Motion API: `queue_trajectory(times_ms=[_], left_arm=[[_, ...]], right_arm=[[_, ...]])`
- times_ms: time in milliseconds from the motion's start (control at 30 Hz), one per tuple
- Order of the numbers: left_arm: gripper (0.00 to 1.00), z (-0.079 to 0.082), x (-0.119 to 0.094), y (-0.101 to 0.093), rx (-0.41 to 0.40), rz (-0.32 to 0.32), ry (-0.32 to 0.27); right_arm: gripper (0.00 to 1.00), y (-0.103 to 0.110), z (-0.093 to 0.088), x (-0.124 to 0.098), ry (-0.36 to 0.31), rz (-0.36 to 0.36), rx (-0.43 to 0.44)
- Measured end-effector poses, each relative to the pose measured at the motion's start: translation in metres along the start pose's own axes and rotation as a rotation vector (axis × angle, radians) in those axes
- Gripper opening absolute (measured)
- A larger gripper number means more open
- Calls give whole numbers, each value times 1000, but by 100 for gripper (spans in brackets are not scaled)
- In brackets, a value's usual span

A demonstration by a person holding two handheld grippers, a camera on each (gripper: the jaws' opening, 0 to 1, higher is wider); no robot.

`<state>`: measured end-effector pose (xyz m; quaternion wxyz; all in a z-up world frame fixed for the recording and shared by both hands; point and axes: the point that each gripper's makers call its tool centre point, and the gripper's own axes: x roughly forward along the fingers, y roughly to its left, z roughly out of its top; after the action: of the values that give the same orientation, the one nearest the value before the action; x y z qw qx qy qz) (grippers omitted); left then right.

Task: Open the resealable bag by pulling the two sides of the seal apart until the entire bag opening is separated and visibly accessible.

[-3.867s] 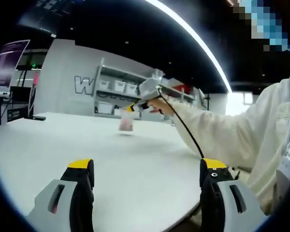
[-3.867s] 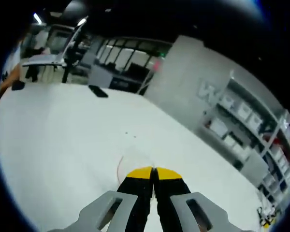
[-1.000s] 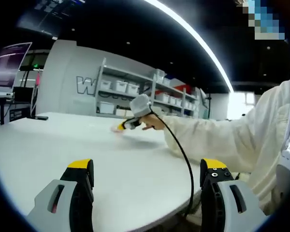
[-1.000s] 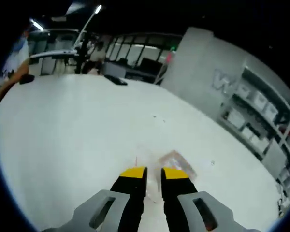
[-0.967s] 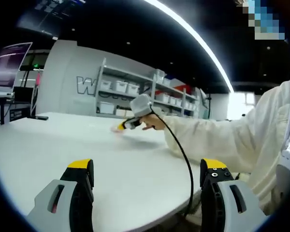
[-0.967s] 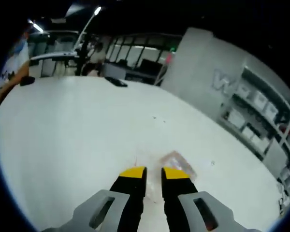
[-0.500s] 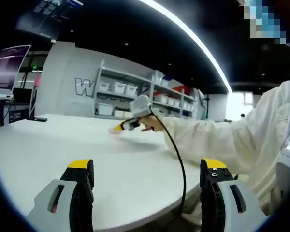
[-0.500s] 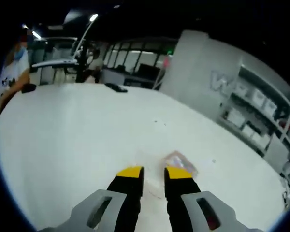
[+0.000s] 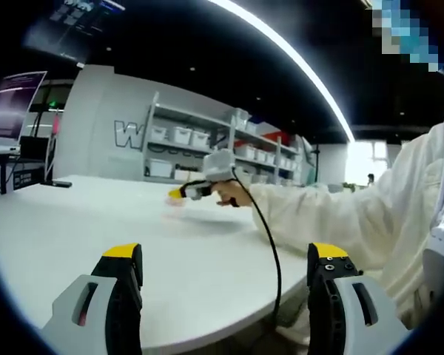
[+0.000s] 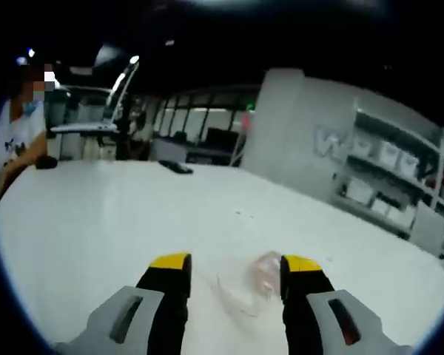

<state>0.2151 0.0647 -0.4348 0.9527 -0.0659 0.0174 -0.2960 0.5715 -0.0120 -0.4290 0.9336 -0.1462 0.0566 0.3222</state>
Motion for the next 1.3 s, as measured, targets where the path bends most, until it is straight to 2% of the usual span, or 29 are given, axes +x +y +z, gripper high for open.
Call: queue_trajectory(times_ms=[100, 233, 300, 400, 467, 867, 1033, 1300], left_arm=[[92, 0, -4, -5, 4, 1, -1], [92, -1, -5, -7, 7, 0, 1], [92, -1, -6, -7, 4, 3, -3], [92, -2, -7, -7, 2, 6, -4], [92, -2, -7, -8, 3, 6, -4], [94, 0, -6, -14, 8, 7, -12], [96, 0, -5, -14, 3, 11, -16], [100, 3, -1, -22, 19, -17, -34]], right_arm=[[68, -4, 7, -2, -58, -17, 29], [71, -7, 9, -7, -93, -27, 72], [76, -9, 10, -9, -112, -30, 93], [87, -11, 14, -13, -147, -40, 113], [100, -12, 20, -14, -181, -40, 123], [100, -1, 30, -30, -197, -3, 59], [100, 2, 28, -40, -203, 5, 60], [100, -3, 29, -60, -229, 2, 77]])
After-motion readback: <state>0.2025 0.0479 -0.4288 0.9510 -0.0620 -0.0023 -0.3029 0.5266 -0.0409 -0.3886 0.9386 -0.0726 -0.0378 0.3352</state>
